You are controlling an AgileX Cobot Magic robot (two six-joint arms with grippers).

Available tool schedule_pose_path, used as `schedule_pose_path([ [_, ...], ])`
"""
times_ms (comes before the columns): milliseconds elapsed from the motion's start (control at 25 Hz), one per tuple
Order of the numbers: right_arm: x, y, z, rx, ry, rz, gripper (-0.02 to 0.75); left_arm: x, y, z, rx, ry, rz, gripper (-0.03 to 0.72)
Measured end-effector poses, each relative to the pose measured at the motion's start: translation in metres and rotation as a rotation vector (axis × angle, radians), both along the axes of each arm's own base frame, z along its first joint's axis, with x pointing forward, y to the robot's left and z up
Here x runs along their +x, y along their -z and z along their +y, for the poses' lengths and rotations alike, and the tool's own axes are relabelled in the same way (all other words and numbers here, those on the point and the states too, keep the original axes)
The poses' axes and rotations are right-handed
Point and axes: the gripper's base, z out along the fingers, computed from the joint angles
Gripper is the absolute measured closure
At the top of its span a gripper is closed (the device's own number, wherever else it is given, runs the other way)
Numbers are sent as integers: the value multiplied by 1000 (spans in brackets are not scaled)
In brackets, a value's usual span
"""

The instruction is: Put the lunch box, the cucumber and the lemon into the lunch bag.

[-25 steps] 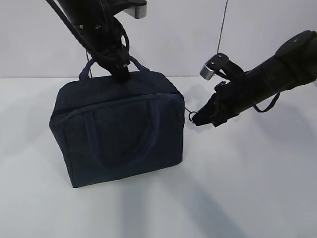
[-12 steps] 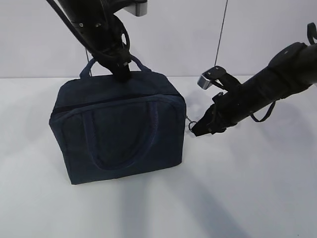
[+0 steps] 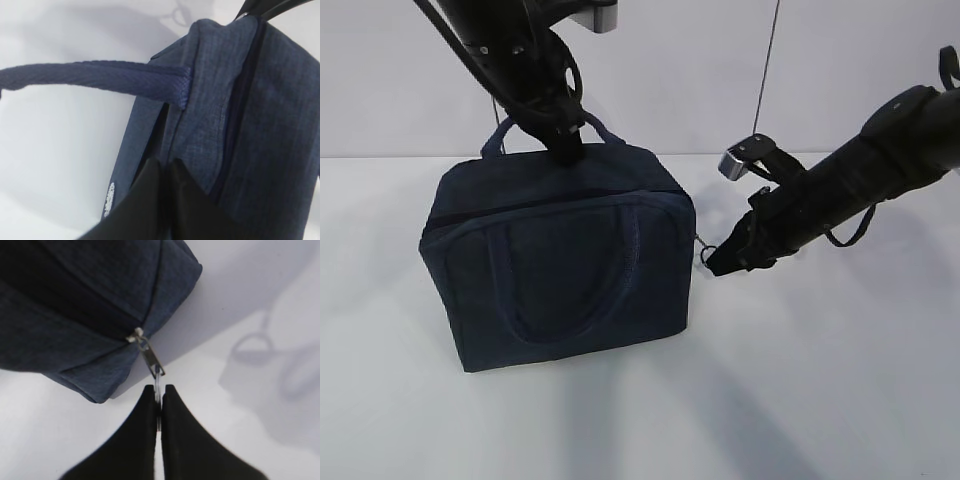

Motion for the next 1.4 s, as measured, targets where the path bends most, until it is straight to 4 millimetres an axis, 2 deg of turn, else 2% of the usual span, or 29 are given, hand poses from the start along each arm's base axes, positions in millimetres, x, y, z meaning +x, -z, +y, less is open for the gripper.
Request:
schedule_pose_path([
  [960, -3, 3, -1, -21, 8, 69, 736, -1, 0, -2, -5, 5, 2, 687],
  [1080, -3, 6, -3, -33, 6, 77, 647, -1, 0, -1, 2, 5, -1, 687],
  [1280, -4, 3, -3, -28, 27, 87, 388, 0, 0, 0, 7, 3, -4, 686],
  [1400, -5, -15, -4, -24, 41, 55, 339, 0, 0, 0, 7, 3, -4, 685],
])
